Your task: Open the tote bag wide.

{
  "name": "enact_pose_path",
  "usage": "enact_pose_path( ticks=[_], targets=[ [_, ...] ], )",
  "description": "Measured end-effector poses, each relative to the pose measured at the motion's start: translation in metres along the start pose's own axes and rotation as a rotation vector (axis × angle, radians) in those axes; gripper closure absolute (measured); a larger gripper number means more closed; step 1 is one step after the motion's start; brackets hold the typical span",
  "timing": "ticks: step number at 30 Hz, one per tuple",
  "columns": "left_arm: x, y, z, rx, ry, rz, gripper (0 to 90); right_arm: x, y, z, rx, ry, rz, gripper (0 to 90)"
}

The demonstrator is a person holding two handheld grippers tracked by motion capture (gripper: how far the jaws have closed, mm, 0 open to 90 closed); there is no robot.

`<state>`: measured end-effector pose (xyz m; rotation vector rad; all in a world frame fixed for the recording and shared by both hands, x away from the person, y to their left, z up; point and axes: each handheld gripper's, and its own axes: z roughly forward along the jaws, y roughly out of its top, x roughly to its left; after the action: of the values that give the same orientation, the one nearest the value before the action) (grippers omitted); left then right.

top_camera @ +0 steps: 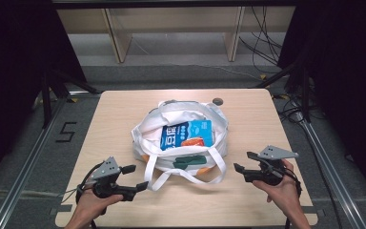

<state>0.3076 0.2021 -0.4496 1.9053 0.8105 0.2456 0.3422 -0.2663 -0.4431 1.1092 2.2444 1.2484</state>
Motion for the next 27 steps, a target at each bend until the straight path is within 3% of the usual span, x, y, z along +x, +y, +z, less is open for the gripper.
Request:
enact_pose_path(
  ticks=[3, 6, 7, 8, 11, 12, 15, 17, 19, 22, 27],
  targets=[
    [-0.002, -0.003, 0.000, 0.004, -0.009, 0.005, 21.3, -0.001, -0.003, 0.000, -0.005, -0.004, -0.022, 31.5],
    [-0.005, -0.008, 0.002, -0.002, -0.005, -0.005, 20.5, 0.003, -0.007, -0.002, 0.000, 0.001, 0.005, 31.5],
    [-0.006, -0.010, 0.001, 0.001, 0.005, 0.002, 20.5, 0.002, -0.009, -0.003, -0.009, -0.007, -0.016, 31.5],
    [-0.006, -0.011, 0.001, 0.006, -0.002, 0.006, 20.5, 0.004, -0.010, -0.004, 0.001, -0.002, 0.003, 31.5],
    [-0.006, -0.015, 0.001, -0.001, 0.001, 0.028, 20.1, 0.006, -0.015, -0.005, 0.004, -0.001, -0.001, 31.5],
    [-0.007, -0.016, 0.001, 0.006, 0.008, 0.014, 20.0, 0.006, -0.017, -0.005, -0.007, 0.003, -0.016, 31.5],
    [-0.008, -0.020, 0.003, 0.009, 0.008, 0.016, 20.0, 0.010, -0.022, -0.007, 0.004, 0.005, 0.004, 31.0],
    [-0.011, -0.025, 0.003, 0.021, 0.022, 0.029, 19.9, 0.009, -0.025, -0.009, 0.006, -0.002, -0.020, 30.0],
    [-0.013, -0.028, 0.004, 0.011, 0.021, 0.028, 19.3, 0.013, -0.029, -0.010, 0.005, 0.006, 0.006, 30.0],
    [-0.017, -0.032, 0.004, 0.010, 0.021, 0.039, 19.0, 0.015, -0.035, -0.012, 0.011, 0.010, 0.008, 29.1],
    [-0.023, -0.038, 0.005, 0.022, 0.023, 0.058, 18.6, 0.020, -0.045, -0.015, 0.024, 0.000, -0.043, 28.6]
  ],
)
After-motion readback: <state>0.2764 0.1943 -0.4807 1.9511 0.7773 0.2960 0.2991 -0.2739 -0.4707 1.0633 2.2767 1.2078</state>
